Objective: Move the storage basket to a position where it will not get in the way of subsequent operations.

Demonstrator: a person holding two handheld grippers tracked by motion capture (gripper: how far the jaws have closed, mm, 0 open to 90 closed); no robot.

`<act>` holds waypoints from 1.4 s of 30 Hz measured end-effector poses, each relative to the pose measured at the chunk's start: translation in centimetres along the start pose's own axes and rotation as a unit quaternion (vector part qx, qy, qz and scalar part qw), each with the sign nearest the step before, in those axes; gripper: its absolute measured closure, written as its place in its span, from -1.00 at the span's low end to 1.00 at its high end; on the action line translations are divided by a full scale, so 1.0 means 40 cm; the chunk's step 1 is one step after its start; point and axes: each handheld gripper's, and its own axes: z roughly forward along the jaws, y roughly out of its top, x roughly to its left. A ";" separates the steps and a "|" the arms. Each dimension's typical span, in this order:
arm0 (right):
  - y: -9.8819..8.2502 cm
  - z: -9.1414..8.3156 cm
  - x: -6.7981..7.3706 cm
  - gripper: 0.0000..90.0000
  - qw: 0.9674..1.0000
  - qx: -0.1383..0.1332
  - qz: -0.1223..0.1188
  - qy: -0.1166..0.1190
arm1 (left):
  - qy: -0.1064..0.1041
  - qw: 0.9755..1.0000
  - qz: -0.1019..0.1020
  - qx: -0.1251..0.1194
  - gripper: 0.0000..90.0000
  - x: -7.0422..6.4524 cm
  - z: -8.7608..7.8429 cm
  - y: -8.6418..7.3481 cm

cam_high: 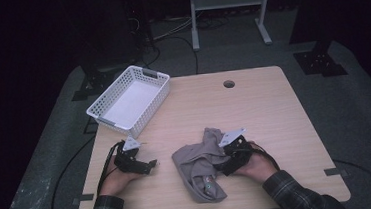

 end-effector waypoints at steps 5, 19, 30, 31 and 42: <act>-0.010 -0.009 -0.050 -0.88 1.000 0.006 0.012 -0.009 | 0.000 1.000 0.000 0.000 -1.00 0.000 0.000 0.000; -0.062 -0.042 -0.223 -0.89 0.997 0.003 0.058 -0.047 | 0.001 1.000 -0.002 -0.001 -1.00 -0.001 0.001 0.000; -0.072 -0.092 -0.232 -0.94 0.996 -0.042 0.068 -0.045 | 0.001 1.000 -0.002 0.000 -1.00 -0.001 0.001 0.001; -0.075 -0.099 -0.232 -0.94 0.996 -0.045 0.069 -0.045 | 0.001 1.000 -0.002 0.000 -1.00 -0.001 0.001 0.001; -0.124 -0.172 -0.228 -0.94 0.990 -0.072 0.094 -0.074 | 0.001 1.000 0.000 0.000 -1.00 -0.002 0.002 0.002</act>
